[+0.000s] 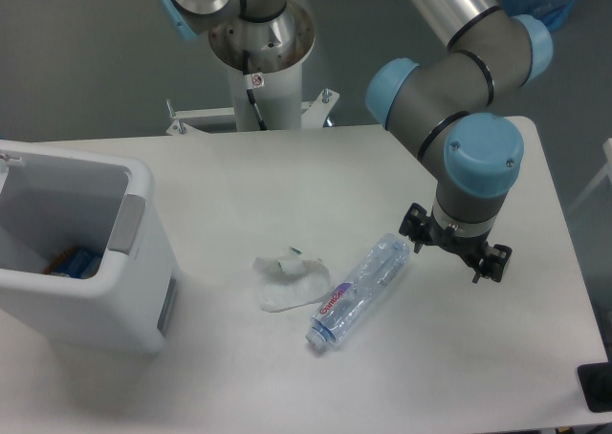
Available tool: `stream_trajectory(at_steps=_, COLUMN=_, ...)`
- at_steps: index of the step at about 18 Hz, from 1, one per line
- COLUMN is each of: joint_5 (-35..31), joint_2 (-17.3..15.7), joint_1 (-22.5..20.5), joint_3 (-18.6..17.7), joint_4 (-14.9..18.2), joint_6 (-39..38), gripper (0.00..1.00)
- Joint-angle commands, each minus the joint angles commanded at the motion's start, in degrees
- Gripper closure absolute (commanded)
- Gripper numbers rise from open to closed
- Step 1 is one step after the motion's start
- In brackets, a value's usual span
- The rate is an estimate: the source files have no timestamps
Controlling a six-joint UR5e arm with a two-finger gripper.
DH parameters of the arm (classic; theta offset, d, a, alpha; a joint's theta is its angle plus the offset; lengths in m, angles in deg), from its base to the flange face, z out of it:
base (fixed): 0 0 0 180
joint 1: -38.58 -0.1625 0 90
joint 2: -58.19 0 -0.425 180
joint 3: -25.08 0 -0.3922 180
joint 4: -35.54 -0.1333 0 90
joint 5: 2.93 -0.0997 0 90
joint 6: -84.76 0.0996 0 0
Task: Place the trash in the trash can
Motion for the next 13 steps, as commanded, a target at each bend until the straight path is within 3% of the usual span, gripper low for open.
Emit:
stream_trajectory(at_steps=5, joint_5=-1.23, joint_2=0.62, joint_1=-0.61, joint_3=0.35, joint_4=-0.96, joint_6=0.17, gripper=0.0)
stream_trajectory(at_steps=8, joint_5=-1.14, joint_2=1.23, joint_1=-1.23, joint_3=-2.18, joint_4=-6.39, joint_6=-0.09, gripper=0.0)
stream_trajectory(at_steps=10, joint_5=-0.79, joint_2=1.5, joint_1=-2.72, joint_3=-4.65, joint_4=-12.1, joint_6=-0.44, gripper=0.0)
stream_trajectory(at_steps=13, joint_5=-0.44, joint_2=1.94, joint_1=-3.69, joint_3=-5.27, joint_4=-13.89, joint_6=-0.53, gripper=0.0)
